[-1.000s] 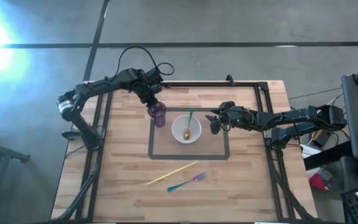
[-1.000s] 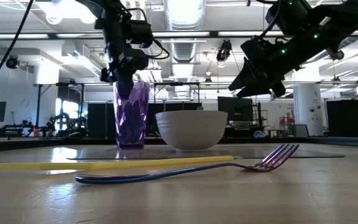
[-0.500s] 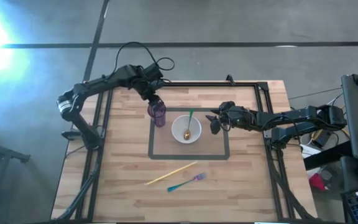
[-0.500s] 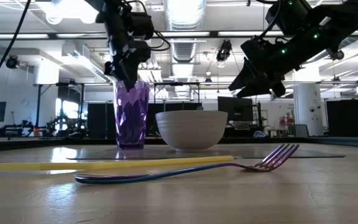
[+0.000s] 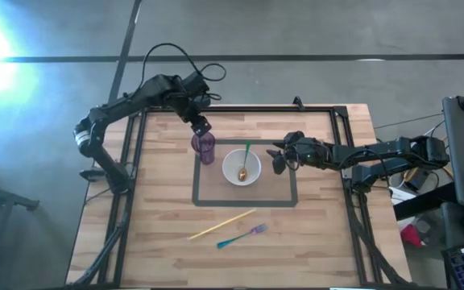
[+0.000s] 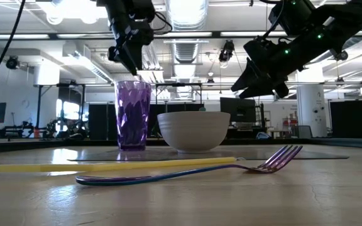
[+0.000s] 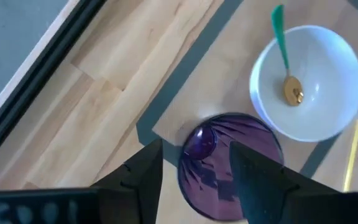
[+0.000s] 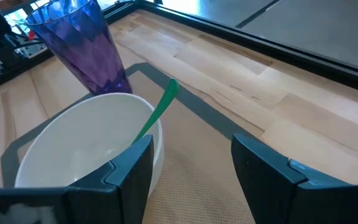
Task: Pick & Place Utensil
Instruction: Put the yellow straw into the purple glass on the brown placemat
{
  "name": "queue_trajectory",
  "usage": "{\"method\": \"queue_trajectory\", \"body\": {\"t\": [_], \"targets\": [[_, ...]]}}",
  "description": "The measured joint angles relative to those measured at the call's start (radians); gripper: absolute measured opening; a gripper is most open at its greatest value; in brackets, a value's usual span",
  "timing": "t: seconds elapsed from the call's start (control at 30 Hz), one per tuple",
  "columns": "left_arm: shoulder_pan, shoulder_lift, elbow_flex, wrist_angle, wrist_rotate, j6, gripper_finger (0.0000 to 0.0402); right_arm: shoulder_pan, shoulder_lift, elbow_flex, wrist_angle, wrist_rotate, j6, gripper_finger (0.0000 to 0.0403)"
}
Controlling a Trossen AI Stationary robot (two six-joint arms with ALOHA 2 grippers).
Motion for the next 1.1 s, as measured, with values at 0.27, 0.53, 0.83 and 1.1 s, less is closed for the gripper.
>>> {"method": "queue_trajectory", "body": {"t": [0.27,0.53,0.83,1.1], "targets": [[-0.092,-0.037,0.034,-0.063,0.0,0.025,0.0177,0.0,0.0,0.0,0.0,-0.047,0.0,0.021],[-0.256,-0.127,0.032,-0.071,-0.034,-0.042,0.0177,0.0,0.0,0.0,-0.004,-0.048,0.0,0.021],[-0.479,-0.18,0.03,-0.073,-0.155,-0.157,0.0177,0.0,0.0,0.0,-0.011,-0.048,0.001,0.021],[-0.657,-0.177,-0.072,-0.008,-0.215,-0.274,0.0176,0.0,0.0,0.0,-0.018,-0.048,0.021,0.021]]}}
